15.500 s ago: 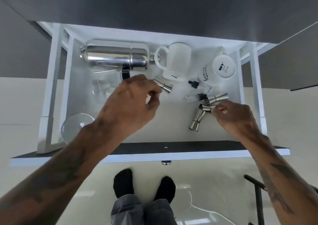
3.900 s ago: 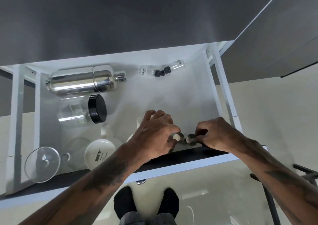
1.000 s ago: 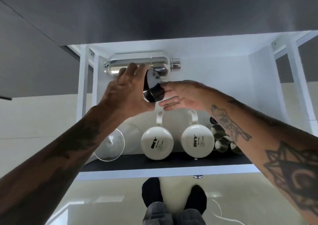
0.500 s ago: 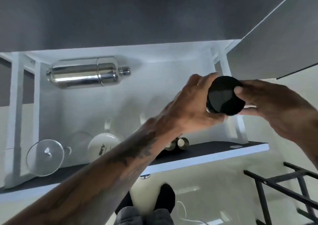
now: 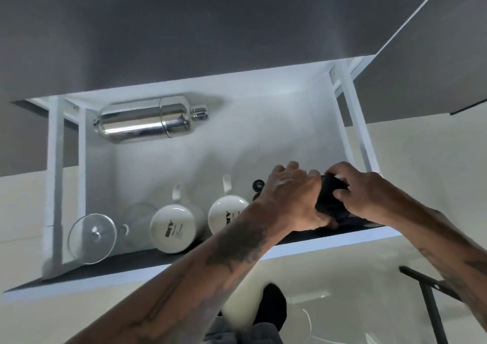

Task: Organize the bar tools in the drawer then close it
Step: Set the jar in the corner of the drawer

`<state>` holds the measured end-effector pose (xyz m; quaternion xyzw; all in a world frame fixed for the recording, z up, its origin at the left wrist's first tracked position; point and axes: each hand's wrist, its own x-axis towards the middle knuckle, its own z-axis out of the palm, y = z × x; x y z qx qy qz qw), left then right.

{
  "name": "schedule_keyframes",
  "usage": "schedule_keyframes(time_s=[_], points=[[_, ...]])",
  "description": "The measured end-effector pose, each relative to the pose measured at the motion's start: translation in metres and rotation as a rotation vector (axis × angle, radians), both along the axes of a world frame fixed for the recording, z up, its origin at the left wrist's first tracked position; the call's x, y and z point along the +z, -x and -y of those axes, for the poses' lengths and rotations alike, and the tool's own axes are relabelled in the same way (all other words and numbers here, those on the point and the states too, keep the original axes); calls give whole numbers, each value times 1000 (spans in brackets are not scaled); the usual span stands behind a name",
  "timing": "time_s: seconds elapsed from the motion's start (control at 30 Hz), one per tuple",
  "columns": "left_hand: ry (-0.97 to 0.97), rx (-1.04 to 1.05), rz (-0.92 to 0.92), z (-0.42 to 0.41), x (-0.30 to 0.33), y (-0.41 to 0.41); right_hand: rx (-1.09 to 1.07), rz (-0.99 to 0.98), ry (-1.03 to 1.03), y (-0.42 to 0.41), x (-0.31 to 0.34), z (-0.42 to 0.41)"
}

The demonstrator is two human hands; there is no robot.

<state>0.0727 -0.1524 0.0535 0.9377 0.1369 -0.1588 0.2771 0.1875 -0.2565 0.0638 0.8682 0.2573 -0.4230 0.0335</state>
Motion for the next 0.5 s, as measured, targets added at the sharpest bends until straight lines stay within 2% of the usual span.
schedule_keyframes(time_s=[0.1,0.2,0.23,0.3,0.4,0.5], points=[[46,113,103,-34,17,23,3,79,7,5,20,-15],[-70,391,223,-117,20,77,21,161,-216,12,43,-60],[-173,461,242,-148,15,98,3,119,-285,17,45,-81],[-351,505,127,-204,3,136,-100,-45,-405,26,34,-128],[-378,357,-73,-255,-16,169,-282,-344,-493,41,-11,-192],[-441,276,-95,-267,-32,173,-472,-588,-464,65,-46,-234]])
